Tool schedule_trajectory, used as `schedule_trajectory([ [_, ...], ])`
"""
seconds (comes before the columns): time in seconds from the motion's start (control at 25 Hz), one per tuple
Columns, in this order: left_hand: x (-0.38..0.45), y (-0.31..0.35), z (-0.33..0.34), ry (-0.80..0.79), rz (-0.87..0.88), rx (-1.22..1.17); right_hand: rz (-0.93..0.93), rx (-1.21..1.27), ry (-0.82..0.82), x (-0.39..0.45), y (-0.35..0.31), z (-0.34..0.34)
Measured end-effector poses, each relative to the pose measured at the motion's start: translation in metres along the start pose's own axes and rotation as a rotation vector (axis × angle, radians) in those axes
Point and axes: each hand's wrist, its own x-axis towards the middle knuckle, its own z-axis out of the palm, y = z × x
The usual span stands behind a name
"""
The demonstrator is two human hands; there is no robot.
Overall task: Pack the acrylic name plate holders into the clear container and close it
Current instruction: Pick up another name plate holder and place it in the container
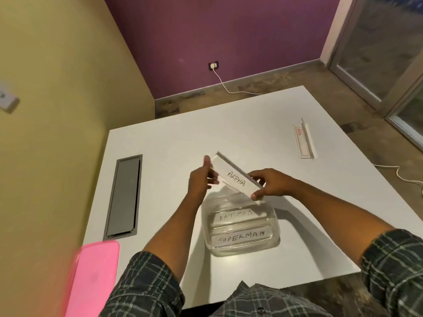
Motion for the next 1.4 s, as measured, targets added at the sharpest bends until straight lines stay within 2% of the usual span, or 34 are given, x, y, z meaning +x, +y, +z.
schedule_trajectory([
  [0.08,-0.004,-0.005,-0.015,0.265,0.168,0.036,0.015,-0.16,-0.085,-0.003,-0.001,-0.005],
  [0.12,-0.005,-0.009,-0.022,0.297,0.251,0.117,0.012,-0.258,-0.13,-0.004,-0.003,-0.007],
  [0.16,-0.006,-0.012,-0.026,0.236,0.312,0.225,0.0,-0.353,-0.174,-0.005,-0.006,-0.007],
  [0.2,-0.007,-0.015,-0.03,0.105,0.333,0.35,-0.018,-0.442,-0.22,-0.005,-0.009,-0.005],
  [0.32,-0.014,-0.018,-0.028,-0.345,0.233,0.765,-0.063,-0.644,-0.344,-0.005,-0.022,0.004],
  [0.4,-0.016,-0.023,-0.02,-0.5,0.15,0.975,-0.105,-0.751,-0.406,-0.005,-0.028,0.013],
  [0.52,-0.019,-0.036,-0.005,-0.621,0.115,1.228,-0.155,-0.854,-0.46,-0.008,-0.029,0.029],
  [0.68,-0.022,-0.059,0.011,-0.607,0.214,1.492,-0.164,-0.895,-0.454,-0.011,-0.021,0.051],
  [0.96,-0.019,-0.073,0.021,-0.63,0.304,1.573,-0.109,-0.904,-0.501,-0.013,-0.004,0.078],
  [1.24,-0.007,-0.068,0.035,-0.71,0.299,1.658,-0.177,-1.014,-0.511,-0.013,-0.006,0.077],
  [1.32,-0.002,-0.058,0.043,-0.758,0.288,1.667,-0.213,-0.994,-0.454,-0.016,-0.004,0.073],
  [1.4,0.005,-0.039,0.052,-0.776,0.298,1.636,-0.27,-0.93,-0.313,-0.019,0.0,0.062],
])
